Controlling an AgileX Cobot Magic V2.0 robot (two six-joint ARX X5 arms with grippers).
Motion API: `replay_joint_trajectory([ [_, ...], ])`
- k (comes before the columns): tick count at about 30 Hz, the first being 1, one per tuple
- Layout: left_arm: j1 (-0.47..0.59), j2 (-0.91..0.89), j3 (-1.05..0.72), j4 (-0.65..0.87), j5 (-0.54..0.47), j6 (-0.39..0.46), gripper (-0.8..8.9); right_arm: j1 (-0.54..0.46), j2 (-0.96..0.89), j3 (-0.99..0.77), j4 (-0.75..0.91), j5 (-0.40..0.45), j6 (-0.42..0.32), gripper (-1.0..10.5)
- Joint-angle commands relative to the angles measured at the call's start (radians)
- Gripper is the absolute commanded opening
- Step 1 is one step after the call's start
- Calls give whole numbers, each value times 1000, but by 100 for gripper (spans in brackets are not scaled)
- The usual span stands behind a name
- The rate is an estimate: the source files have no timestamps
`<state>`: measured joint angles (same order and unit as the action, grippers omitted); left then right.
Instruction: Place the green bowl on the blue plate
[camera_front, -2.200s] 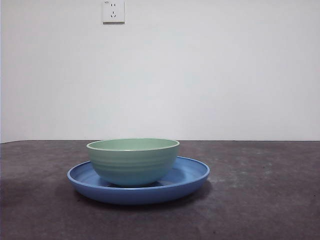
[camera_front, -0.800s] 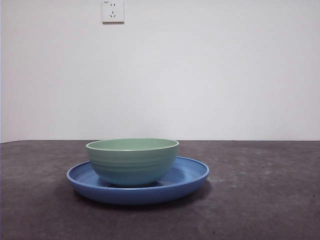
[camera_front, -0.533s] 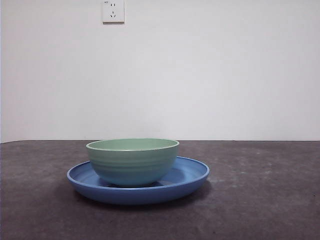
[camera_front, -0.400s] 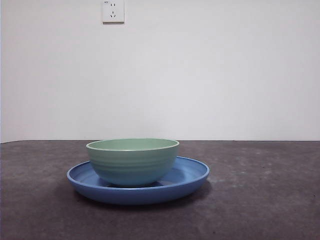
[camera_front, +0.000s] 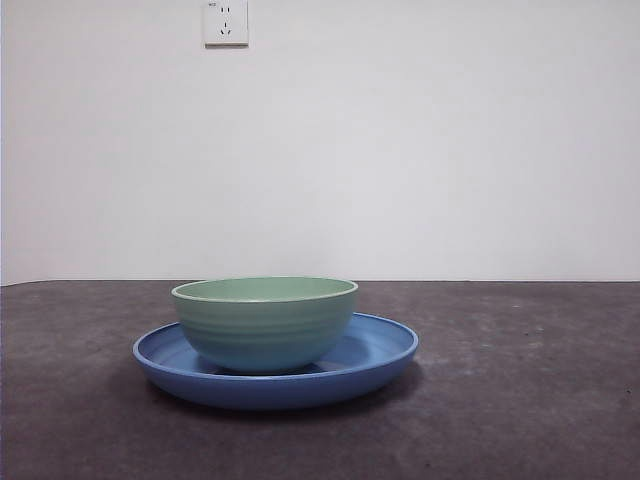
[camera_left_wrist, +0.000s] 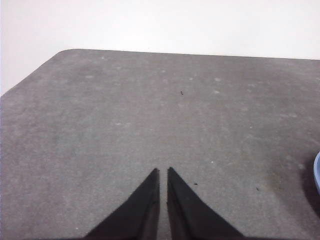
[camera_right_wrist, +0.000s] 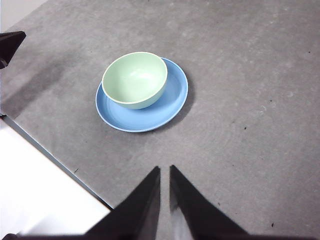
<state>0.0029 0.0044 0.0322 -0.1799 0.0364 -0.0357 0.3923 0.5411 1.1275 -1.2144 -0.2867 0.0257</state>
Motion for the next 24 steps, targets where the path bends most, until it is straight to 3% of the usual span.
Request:
replay_joint_trajectory([
  [1,-3,-2,-21,-12,-5,2,25,5,5,15,13,-1,-8,29],
  [8,-3,-1,-21,-12,-5,65,25,5,5,15,13,-1,-8,28],
  [24,-3,-1,-21,-8,-5,65,25,5,5,15,13,-1,-8,29],
])
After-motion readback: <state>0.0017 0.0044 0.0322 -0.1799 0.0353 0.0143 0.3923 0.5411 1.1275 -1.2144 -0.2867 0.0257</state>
